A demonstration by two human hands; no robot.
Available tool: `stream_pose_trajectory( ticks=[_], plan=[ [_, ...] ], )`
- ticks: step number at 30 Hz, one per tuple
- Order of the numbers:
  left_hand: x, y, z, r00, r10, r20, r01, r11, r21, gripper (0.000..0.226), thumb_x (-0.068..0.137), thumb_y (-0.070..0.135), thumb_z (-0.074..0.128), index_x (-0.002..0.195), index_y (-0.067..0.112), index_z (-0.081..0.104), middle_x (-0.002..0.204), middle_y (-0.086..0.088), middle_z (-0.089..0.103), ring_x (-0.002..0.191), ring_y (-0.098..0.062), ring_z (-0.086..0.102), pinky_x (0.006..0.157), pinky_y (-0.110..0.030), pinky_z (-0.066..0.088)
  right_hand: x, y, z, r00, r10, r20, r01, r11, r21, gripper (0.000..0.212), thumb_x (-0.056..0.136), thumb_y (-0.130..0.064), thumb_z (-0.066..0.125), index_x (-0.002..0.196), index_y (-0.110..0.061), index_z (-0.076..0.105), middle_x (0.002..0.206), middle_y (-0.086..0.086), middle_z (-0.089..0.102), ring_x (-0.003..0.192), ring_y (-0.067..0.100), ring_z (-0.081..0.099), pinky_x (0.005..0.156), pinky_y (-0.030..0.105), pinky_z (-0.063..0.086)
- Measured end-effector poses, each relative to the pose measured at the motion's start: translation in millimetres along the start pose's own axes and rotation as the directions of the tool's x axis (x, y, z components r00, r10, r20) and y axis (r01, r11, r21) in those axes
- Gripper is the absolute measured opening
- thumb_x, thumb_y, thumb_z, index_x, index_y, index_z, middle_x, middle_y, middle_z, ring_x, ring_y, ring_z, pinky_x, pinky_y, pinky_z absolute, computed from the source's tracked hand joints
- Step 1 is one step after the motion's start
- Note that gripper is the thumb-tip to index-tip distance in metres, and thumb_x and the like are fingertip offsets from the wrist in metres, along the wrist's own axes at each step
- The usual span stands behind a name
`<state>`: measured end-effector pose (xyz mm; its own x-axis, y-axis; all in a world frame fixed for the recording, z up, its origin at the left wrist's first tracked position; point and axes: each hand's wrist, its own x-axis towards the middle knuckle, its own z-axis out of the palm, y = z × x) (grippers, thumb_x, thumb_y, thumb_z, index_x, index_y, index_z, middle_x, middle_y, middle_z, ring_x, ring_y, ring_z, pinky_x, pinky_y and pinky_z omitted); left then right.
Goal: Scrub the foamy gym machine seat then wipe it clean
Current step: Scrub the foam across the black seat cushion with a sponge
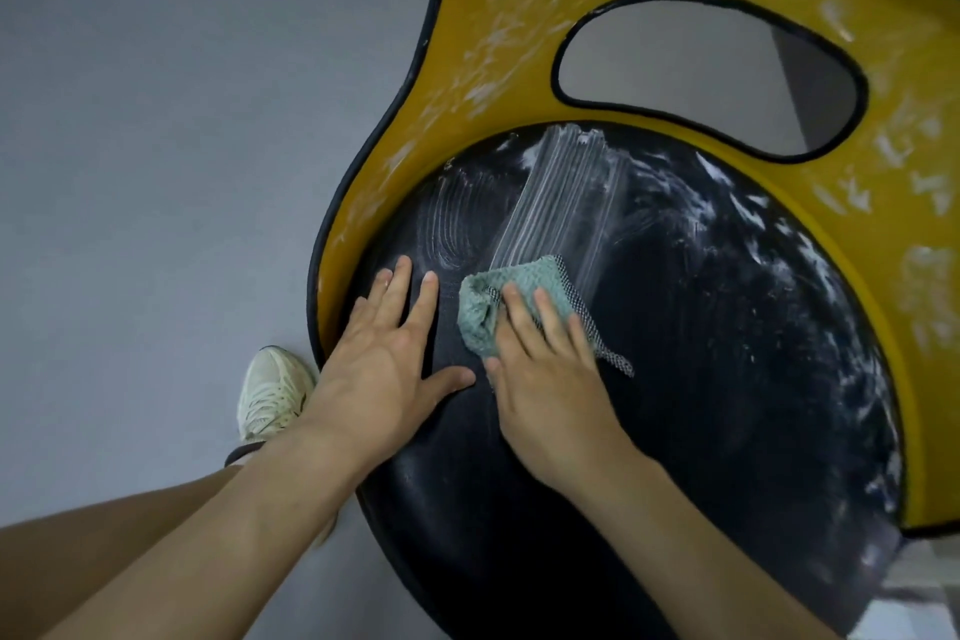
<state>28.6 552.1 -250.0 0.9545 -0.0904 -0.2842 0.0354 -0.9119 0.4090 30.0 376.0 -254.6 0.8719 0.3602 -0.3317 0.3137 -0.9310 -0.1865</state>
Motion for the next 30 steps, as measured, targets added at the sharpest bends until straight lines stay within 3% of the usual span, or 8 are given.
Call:
stream_pose_trajectory(
  ticks=[7, 12, 16, 21, 26, 30],
  plan=[
    [-0.3, -3.2, 5.4, 0.999, 0.000, -0.045, -0.001, 1.000, -0.008, 0.102, 0.091, 0.069, 0.047, 0.158, 0.027, -0.017, 0.164, 0.000, -0.031, 0.150, -0.013, -0.027, 0.121, -0.029, -0.013, 67.0, 29.2, -24.7, 0.999, 0.051, 0.006, -0.051, 0.999, 0.001, 0.059, 0.110, -0.042, 0.011, 0.162, -0.020, -0.007, 0.166, -0.008, -0.024, 0.153, 0.017, -0.024, 0.125, 0.044, -0.013],
    [7.9, -0.5, 5.8, 0.999, -0.011, -0.046, 0.011, 1.000, -0.007, 0.102, 0.089, 0.072, 0.044, 0.158, 0.029, -0.019, 0.162, 0.003, -0.035, 0.148, -0.010, -0.031, 0.120, -0.030, -0.018, 158.6, 60.4, -58.6, 0.987, 0.163, -0.004, -0.163, 0.987, -0.003, 0.060, 0.110, -0.041, 0.013, 0.163, -0.018, -0.002, 0.169, -0.003, -0.017, 0.155, 0.022, -0.018, 0.125, 0.047, -0.009],
    [19.6, 3.4, 3.2, 0.999, -0.025, -0.042, 0.026, 1.000, 0.015, 0.105, 0.087, 0.075, 0.044, 0.158, 0.030, -0.019, 0.162, 0.004, -0.034, 0.148, -0.010, -0.031, 0.122, -0.032, -0.016, 180.9, 64.6, -65.7, 0.981, 0.192, -0.027, -0.192, 0.981, 0.013, 0.059, 0.110, -0.039, 0.014, 0.163, -0.016, 0.001, 0.170, -0.003, -0.015, 0.155, 0.023, -0.017, 0.125, 0.048, -0.009],
    [24.5, 9.3, -0.4, 0.999, -0.030, -0.030, 0.031, 0.999, 0.035, 0.107, 0.086, 0.076, 0.045, 0.158, 0.030, -0.018, 0.162, 0.004, -0.033, 0.148, -0.009, -0.030, 0.122, -0.031, -0.016, 157.2, 52.6, -58.7, 0.981, 0.185, -0.060, -0.181, 0.982, 0.061, 0.059, 0.110, -0.038, 0.013, 0.163, -0.016, 0.000, 0.170, -0.002, -0.014, 0.156, 0.023, -0.015, 0.126, 0.048, -0.008],
    [26.8, 12.8, -3.2, 0.999, -0.033, -0.031, 0.035, 0.997, 0.070, 0.110, 0.083, 0.078, 0.046, 0.159, 0.029, -0.016, 0.163, 0.003, -0.030, 0.146, -0.007, -0.029, 0.120, -0.029, -0.016, 69.7, 25.8, -31.7, 0.992, 0.118, -0.048, -0.114, 0.990, 0.079, 0.059, 0.110, -0.039, 0.012, 0.162, -0.018, -0.005, 0.169, -0.004, -0.018, 0.155, 0.021, -0.019, 0.126, 0.048, -0.008],
    [25.4, 10.1, -1.5, 0.999, -0.023, -0.048, 0.026, 0.998, 0.062, 0.111, 0.072, 0.085, 0.029, 0.158, 0.031, -0.017, 0.163, 0.005, -0.030, 0.146, -0.006, -0.031, 0.118, -0.027, -0.017, 37.1, 21.6, -25.6, 0.999, 0.044, -0.005, -0.044, 0.998, 0.051, 0.058, 0.110, -0.038, 0.012, 0.162, -0.019, -0.004, 0.168, -0.005, -0.022, 0.154, 0.020, -0.023, 0.126, 0.046, -0.009]
  ],
)
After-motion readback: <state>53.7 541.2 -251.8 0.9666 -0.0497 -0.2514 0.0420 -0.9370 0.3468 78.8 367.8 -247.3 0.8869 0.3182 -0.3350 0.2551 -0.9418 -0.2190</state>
